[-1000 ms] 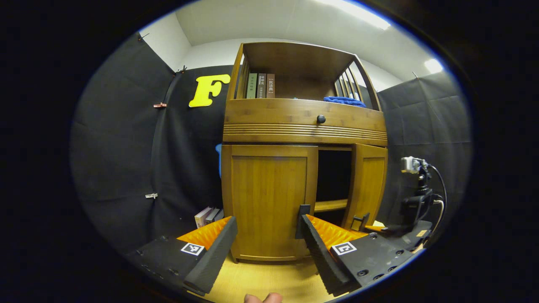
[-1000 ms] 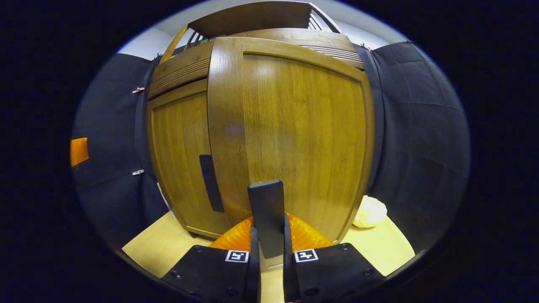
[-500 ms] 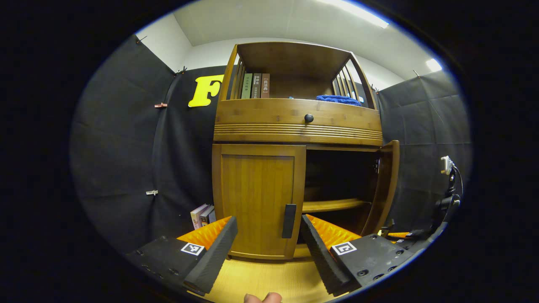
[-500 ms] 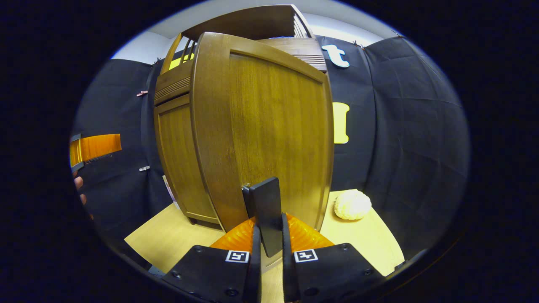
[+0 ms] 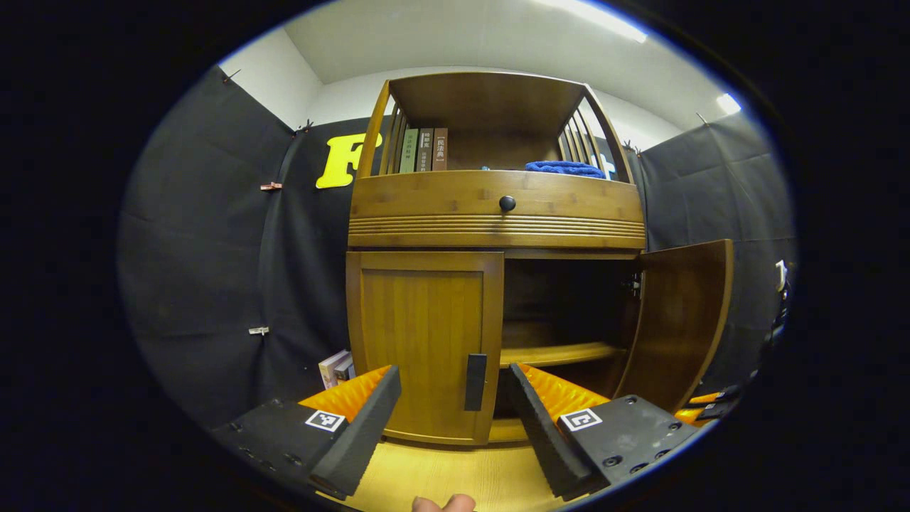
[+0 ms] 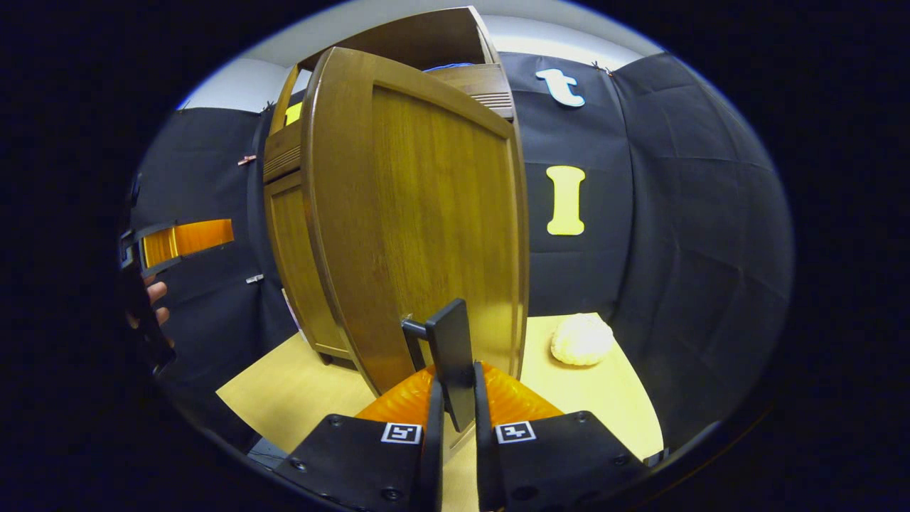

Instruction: Open the right door of the double-door shoe cabinet with the right hand, and open the left door with the left hand.

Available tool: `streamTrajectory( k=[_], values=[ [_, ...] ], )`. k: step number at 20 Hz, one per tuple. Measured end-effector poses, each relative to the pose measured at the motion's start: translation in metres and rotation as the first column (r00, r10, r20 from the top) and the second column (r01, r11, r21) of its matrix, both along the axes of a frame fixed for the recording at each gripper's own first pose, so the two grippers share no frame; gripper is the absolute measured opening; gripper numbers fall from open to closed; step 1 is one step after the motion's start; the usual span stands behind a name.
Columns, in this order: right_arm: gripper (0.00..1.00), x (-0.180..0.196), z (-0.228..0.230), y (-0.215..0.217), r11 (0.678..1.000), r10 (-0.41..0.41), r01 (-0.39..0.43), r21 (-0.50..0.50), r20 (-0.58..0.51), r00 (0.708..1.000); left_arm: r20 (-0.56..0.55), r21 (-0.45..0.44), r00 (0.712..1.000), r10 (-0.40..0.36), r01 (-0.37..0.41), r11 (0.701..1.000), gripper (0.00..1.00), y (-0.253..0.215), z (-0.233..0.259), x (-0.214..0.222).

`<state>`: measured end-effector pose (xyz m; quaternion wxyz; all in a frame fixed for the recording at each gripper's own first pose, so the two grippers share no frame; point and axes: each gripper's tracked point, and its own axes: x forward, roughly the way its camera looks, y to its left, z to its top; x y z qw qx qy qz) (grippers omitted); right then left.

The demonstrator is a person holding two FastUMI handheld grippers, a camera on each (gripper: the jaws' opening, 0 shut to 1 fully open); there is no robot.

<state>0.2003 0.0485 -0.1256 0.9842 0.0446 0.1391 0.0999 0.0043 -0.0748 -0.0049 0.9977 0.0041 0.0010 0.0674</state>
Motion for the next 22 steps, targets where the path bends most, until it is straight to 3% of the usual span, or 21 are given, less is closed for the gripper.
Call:
streamTrajectory(
  k=[3,9,14,22],
  values=[
    [0.22,0.001,0.002,0.004,1.0,0.007,-0.007,0.025,0.012,1.0,0.004,-0.008,1.0,-0.001,0.001,1.0,0.94,-0.01,0.0,0.006],
    [0.19,0.008,0.002,-0.031,0.995,-0.053,0.058,-0.087,0.059,0.997,-0.014,-0.022,1.0,-0.023,0.023,0.999,0.94,-0.03,-0.007,0.016],
    [0.18,0.006,0.007,-0.036,0.993,-0.079,0.084,-0.086,0.068,0.995,-0.025,-0.022,0.999,-0.045,0.044,0.999,0.94,-0.037,-0.012,0.024],
    [0.17,0.006,0.014,-0.073,0.954,-0.245,0.262,-0.144,0.122,0.962,-0.064,-0.037,0.996,-0.067,0.065,0.997,0.94,-0.035,-0.031,0.044]
  ],
)
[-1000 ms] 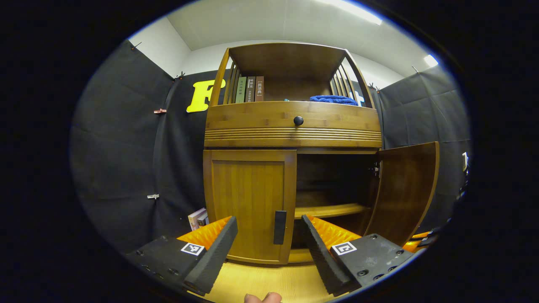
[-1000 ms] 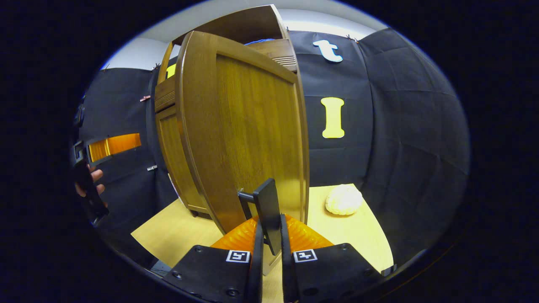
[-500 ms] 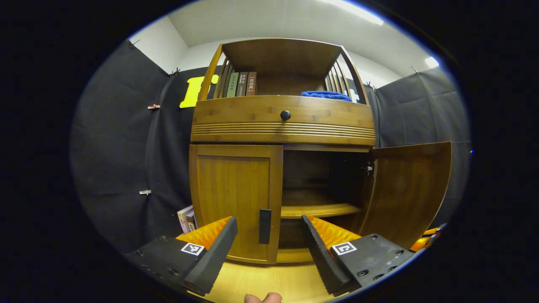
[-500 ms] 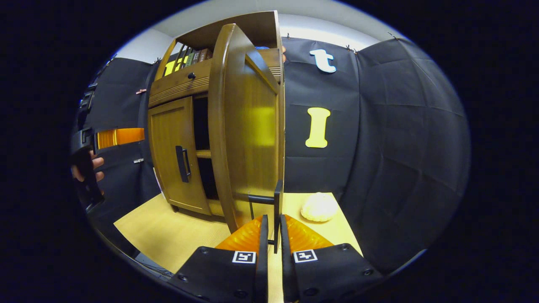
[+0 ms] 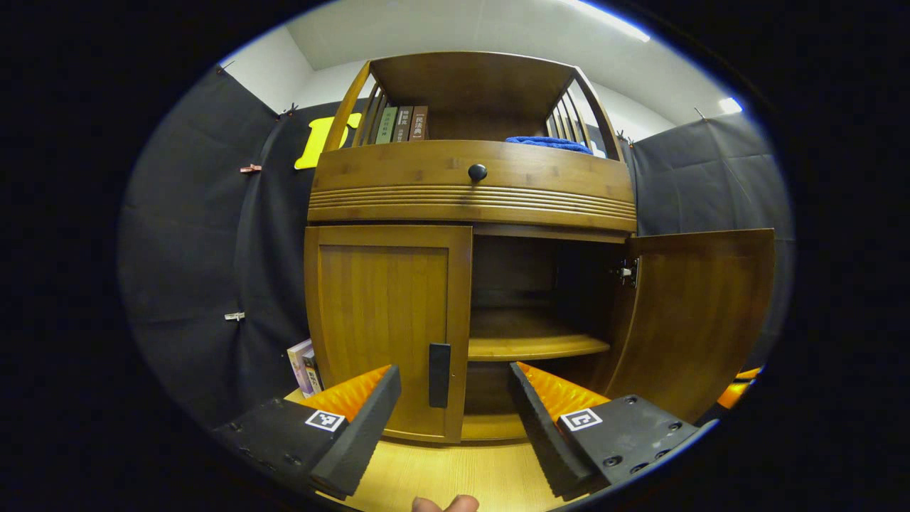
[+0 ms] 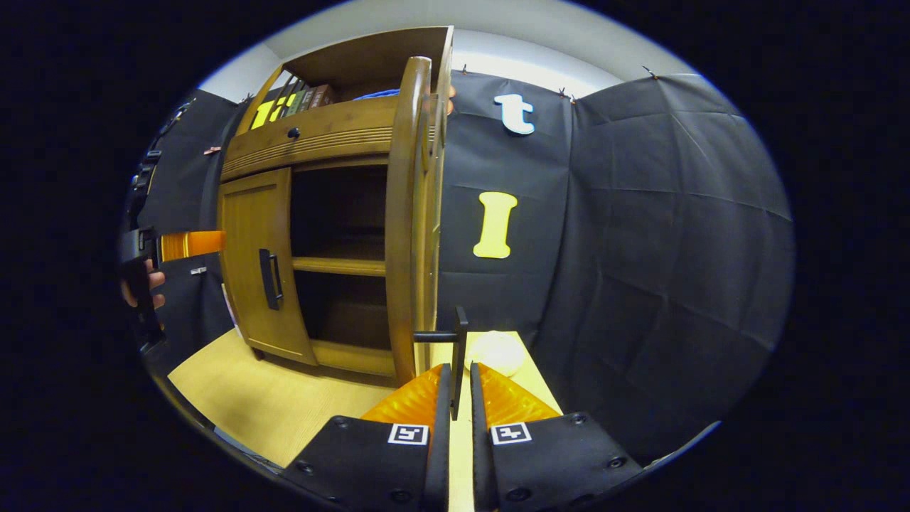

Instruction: Open the right door of the double-door shoe cabinet with the right hand, and open the left door with the left hand.

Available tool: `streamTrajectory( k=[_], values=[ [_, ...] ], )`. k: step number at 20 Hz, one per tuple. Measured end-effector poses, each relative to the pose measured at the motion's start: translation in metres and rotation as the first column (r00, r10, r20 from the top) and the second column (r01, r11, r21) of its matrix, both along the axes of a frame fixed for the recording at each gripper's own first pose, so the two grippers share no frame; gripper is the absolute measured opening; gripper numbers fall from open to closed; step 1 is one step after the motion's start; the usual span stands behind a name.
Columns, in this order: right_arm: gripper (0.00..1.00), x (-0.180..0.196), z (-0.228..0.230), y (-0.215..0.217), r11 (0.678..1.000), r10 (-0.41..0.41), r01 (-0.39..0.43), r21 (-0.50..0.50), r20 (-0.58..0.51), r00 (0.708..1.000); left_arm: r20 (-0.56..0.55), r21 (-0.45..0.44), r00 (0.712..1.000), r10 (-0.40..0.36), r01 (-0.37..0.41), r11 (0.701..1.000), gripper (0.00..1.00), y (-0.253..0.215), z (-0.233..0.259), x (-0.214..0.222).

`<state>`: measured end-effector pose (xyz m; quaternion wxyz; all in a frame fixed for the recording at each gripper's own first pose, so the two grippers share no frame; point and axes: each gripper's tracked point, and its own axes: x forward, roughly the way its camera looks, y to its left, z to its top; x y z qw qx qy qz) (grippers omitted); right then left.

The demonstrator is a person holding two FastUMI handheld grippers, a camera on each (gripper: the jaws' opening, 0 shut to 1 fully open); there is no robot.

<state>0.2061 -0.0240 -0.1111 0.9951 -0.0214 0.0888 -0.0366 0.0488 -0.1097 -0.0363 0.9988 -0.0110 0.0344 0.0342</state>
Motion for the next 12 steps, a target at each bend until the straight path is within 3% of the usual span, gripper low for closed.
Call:
streamTrajectory(
  k=[1,3,9,10,12],
  values=[
    [0.17,0.001,0.0,-0.005,0.999,-0.033,0.033,0.002,0.009,0.999,-0.004,0.0,1.0,-0.003,0.003,1.0,0.92,0.0,-0.003,0.002],
    [0.26,0.0,0.001,-0.005,0.998,-0.056,0.056,0.033,0.009,0.998,-0.016,0.002,1.0,-0.009,0.009,1.0,0.94,0.001,-0.01,0.011],
    [1.0,-0.014,0.013,-0.036,0.978,-0.207,0.206,0.016,0.07,0.976,-0.039,0.022,0.999,-0.025,0.026,0.999,0.94,0.01,-0.029,0.044],
    [0.93,-0.015,0.012,-0.038,0.976,-0.219,0.218,0.012,0.072,0.973,-0.047,0.025,0.999,-0.023,0.024,0.999,0.94,0.013,-0.032,0.052],
    [0.97,-0.019,0.01,-0.037,0.972,-0.235,0.235,0.001,0.061,0.97,-0.067,0.015,0.998,-0.02,0.021,1.0,0.94,0.019,-0.043,0.07]
  ],
)
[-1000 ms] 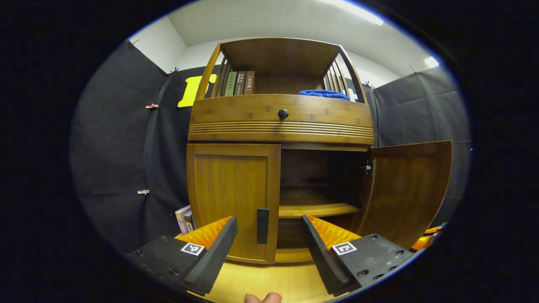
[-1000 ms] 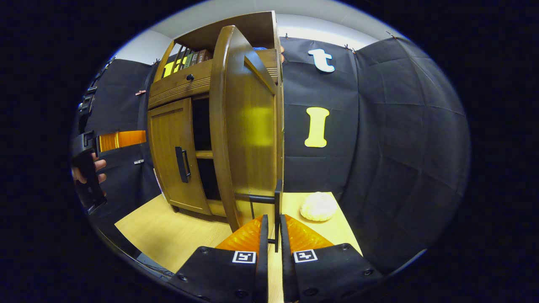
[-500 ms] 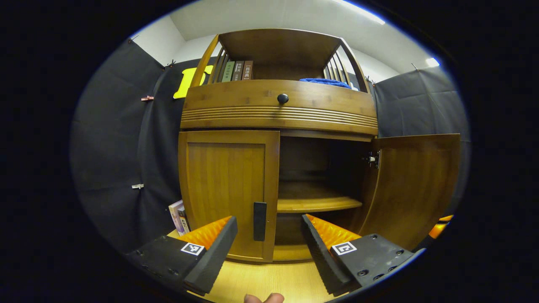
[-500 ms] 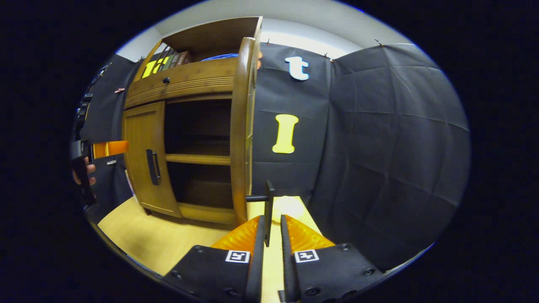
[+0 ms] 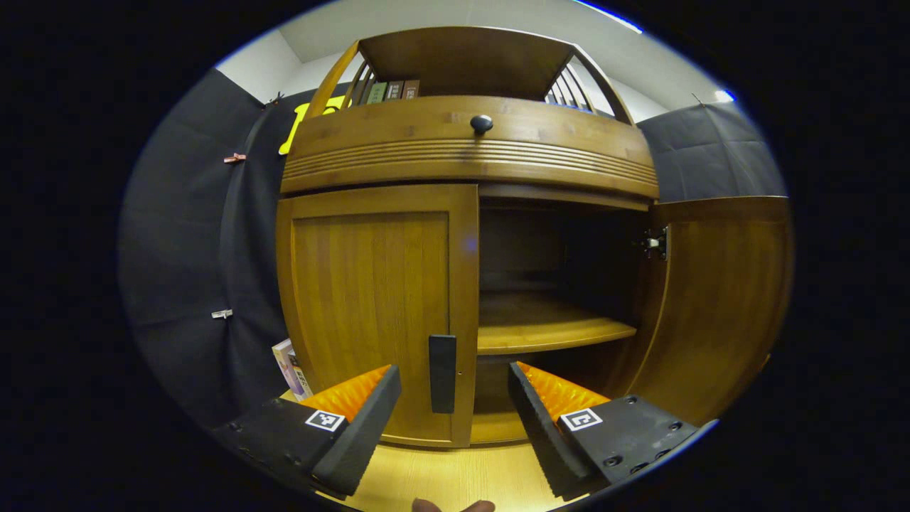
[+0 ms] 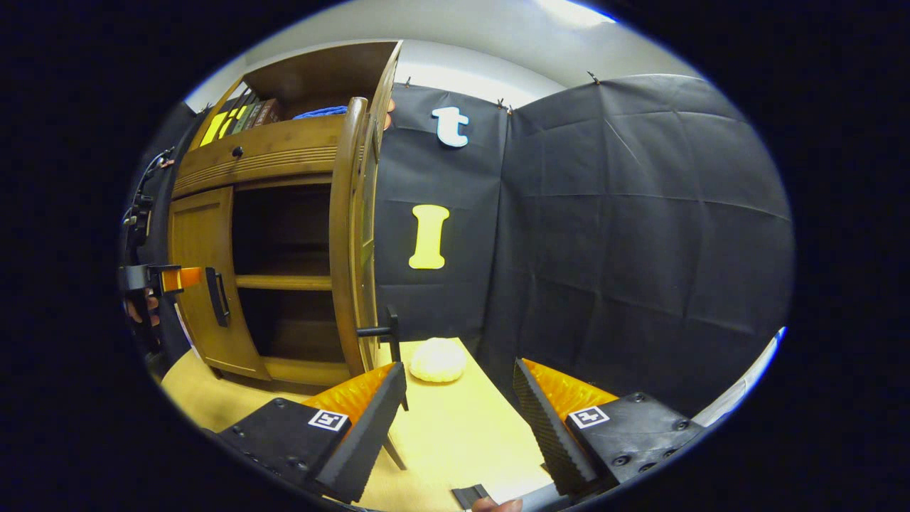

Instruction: Open the right door of the double-door shoe cabinet with the right hand, and open the left door with the left hand.

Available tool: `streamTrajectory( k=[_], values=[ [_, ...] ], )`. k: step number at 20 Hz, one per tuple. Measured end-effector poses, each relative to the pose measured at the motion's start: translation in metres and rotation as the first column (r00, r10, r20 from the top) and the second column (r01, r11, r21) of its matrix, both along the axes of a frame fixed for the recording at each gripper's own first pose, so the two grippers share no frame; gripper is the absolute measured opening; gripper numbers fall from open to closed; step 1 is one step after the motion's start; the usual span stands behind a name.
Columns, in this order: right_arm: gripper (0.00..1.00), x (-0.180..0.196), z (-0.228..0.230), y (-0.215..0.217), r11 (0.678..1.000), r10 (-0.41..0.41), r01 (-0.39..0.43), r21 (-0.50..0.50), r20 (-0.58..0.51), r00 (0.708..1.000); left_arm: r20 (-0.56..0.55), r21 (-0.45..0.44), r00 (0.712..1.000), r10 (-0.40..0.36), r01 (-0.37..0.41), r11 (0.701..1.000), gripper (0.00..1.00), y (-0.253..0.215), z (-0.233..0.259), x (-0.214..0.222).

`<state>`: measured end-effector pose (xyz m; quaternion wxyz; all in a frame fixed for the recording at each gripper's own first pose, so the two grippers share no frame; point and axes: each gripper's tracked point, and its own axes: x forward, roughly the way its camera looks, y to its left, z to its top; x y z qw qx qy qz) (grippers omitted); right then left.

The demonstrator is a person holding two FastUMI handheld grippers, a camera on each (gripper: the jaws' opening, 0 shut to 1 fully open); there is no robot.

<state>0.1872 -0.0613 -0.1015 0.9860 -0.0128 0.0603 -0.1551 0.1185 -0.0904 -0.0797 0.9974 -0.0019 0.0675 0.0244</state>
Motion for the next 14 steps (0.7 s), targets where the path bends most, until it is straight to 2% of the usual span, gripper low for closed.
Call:
streamTrajectory(
  k=[3,4,7,12,13,14],
  values=[
    [0.94,-0.006,0.004,-0.001,1.0,-0.022,0.021,0.023,0.011,1.0,-0.03,-0.03,1.0,-0.001,0.0,1.0,0.92,0.007,-0.017,0.028],
    [0.98,-0.009,0.006,-0.003,0.999,-0.031,0.03,0.022,0.021,0.999,-0.039,-0.023,0.999,0.003,-0.004,1.0,0.88,0.01,-0.023,0.037],
    [0.98,-0.019,0.012,-0.006,0.999,-0.044,0.043,0.015,0.03,0.999,-0.064,0.009,0.998,0.005,-0.005,1.0,0.81,0.016,-0.042,0.064],
    [0.98,-0.024,0.022,-0.008,0.998,-0.06,0.061,-0.004,0.047,0.997,-0.083,0.014,0.996,0.022,-0.021,1.0,0.69,0.021,-0.062,0.095],
    [0.98,-0.025,0.024,-0.008,0.998,-0.062,0.063,-0.009,0.047,0.997,-0.083,0.013,0.996,0.025,-0.024,1.0,0.65,0.023,-0.064,0.098],
    [0.95,-0.027,0.026,-0.007,0.998,-0.064,0.065,-0.011,0.048,0.997,-0.08,-0.001,0.997,0.004,-0.004,1.0,0.57,0.02,-0.064,0.101]
  ],
)
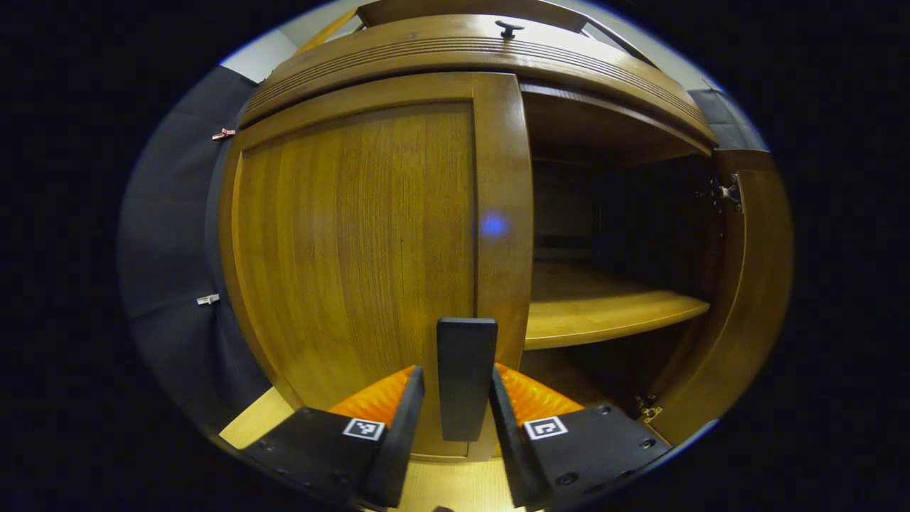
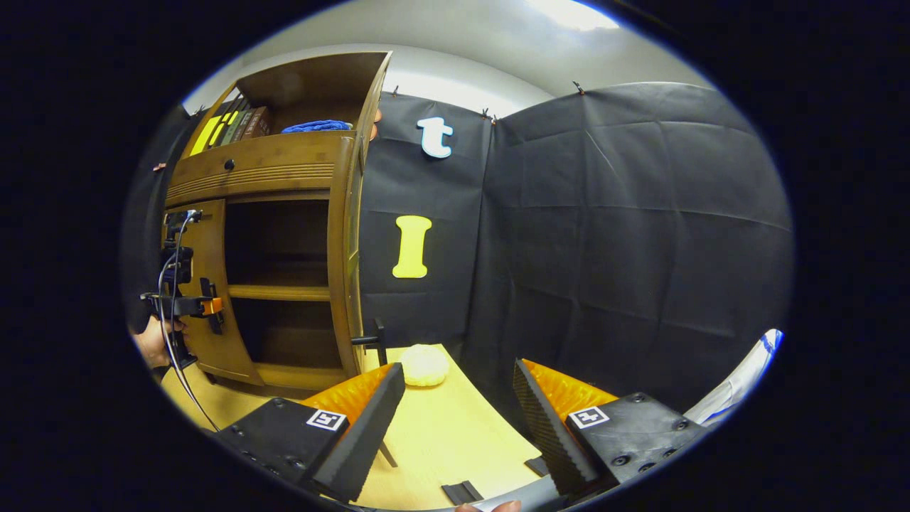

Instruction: Open the right door of the double-door shoe cabinet with the right hand, and open the left door with the left hand.

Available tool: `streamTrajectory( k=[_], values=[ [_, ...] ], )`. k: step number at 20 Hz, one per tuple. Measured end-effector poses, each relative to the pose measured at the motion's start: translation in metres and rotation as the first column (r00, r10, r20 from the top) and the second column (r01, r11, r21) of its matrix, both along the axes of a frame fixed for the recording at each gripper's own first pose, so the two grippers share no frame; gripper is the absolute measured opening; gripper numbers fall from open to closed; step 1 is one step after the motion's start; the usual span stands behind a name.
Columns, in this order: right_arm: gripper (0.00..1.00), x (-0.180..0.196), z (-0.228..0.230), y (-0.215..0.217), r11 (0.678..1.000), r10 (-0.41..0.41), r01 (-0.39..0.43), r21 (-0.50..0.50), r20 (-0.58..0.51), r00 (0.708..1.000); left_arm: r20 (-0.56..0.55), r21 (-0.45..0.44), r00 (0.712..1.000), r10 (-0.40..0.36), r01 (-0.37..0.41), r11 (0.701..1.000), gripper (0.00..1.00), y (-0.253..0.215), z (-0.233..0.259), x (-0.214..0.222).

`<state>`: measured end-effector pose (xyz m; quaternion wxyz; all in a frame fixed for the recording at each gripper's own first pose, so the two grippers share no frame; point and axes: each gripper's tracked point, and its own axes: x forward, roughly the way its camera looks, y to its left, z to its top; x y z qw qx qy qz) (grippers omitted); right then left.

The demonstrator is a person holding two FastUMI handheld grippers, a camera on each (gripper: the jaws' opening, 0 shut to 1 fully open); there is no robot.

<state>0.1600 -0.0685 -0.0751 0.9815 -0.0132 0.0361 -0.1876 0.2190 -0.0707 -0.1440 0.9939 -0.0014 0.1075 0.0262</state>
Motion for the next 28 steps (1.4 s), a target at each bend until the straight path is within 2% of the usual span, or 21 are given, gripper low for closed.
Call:
streamTrajectory(
  k=[1,2,3,6,11,19,28],
  values=[
    [0.95,-0.002,0.003,0.002,1.0,0.001,-0.001,0.002,0.001,1.0,0.004,-0.007,1.0,-0.004,0.004,1.0,0.51,-0.002,0.001,-0.002],
    [0.95,-0.004,0.004,0.005,1.0,0.004,-0.004,0.004,0.003,1.0,0.003,0.004,1.0,-0.005,0.005,1.0,0.39,-0.002,0.002,-0.005],
    [0.98,-0.004,0.005,0.01,1.0,0.009,-0.009,0.004,0.004,1.0,0.005,0.02,1.0,-0.009,0.009,1.0,0.37,-0.002,0.0,-0.004],
    [0.95,-0.007,0.009,0.028,0.999,0.032,-0.032,-0.004,0.008,0.999,-0.008,0.003,1.0,-0.012,0.012,1.0,0.32,-0.002,-0.001,-0.009],
    [0.98,-0.002,0.024,0.067,0.995,0.094,-0.093,-0.027,0.034,0.995,-0.011,0.003,0.999,-0.036,0.036,0.999,0.3,0.003,-0.001,-0.043],
    [0.98,0.012,0.02,0.15,0.972,0.234,-0.232,-0.033,0.043,0.971,-0.02,-0.012,0.998,-0.061,0.061,0.998,0.3,0.047,0.002,-0.138],
    [0.98,0.029,0.018,0.236,0.936,0.352,-0.351,-0.027,0.057,0.934,-0.012,-0.008,1.0,-0.021,0.021,1.0,0.24,0.116,0.003,-0.204]
  ],
)
